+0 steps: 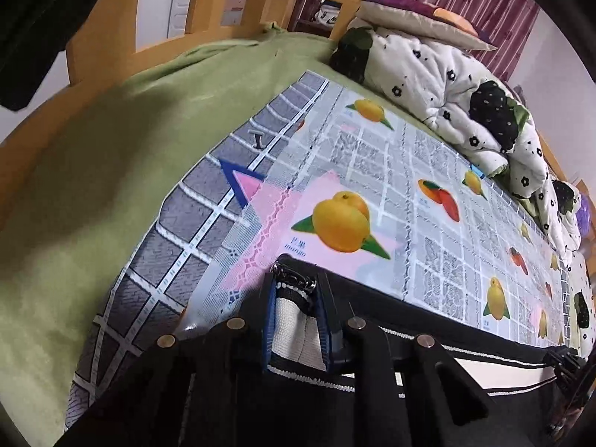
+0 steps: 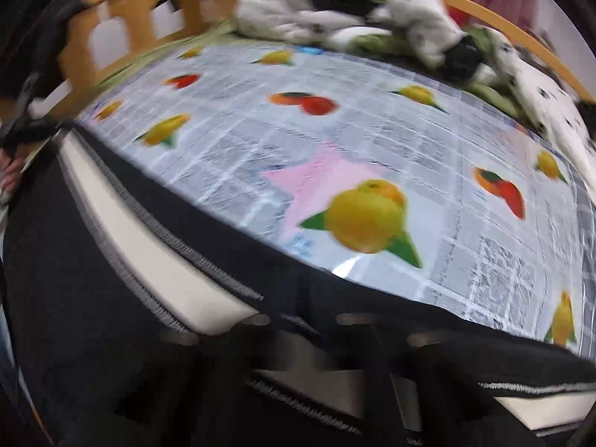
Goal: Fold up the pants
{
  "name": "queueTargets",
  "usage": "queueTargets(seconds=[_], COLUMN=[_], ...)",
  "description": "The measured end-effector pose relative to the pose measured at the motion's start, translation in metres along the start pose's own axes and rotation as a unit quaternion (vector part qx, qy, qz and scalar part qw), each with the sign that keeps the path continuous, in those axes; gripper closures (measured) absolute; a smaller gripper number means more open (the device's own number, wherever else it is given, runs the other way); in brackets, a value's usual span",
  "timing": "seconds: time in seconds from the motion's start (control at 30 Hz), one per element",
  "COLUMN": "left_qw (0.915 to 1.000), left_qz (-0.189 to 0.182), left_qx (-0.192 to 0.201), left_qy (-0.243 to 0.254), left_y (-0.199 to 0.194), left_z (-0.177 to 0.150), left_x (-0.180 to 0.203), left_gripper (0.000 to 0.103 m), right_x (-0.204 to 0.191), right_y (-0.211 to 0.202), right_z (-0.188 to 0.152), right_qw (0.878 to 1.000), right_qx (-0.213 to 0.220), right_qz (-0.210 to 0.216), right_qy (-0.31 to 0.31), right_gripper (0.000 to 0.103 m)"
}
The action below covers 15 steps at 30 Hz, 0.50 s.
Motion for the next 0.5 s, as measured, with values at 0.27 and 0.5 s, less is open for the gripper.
queueTargets(seconds=[0.27,0.5], left_qw=[0.9984,0.9964], left_qz=[0.05,0.065], left_qx=[0.014,0.039], left_qy=[0.023,0.038], left_y=[0.007,-0.015], left_z=[-0.004,0.001], left_x=[0.005,0.011], left_gripper=[0.081,0.048], right_x=[0.012,0.064], right_y=[0.019,-0.048], right_z=[0.012,0.01], right_qw=[0.998,0.988], right_qx=[0.038,0.069], right_qz=[-0.04,-0.116], right_qy=[0.023,0.074], right_gripper=[0.094,0.07])
Point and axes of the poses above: each gripper's, at about its wrist camera, not at the fingertips, and y roughly the way its jaws point, x to its right, z to its top, the point moved 10 cm from there along y, roughly the way its jaws point, and after that the axes turned 7 degrees about z, right-handed, at the moved point
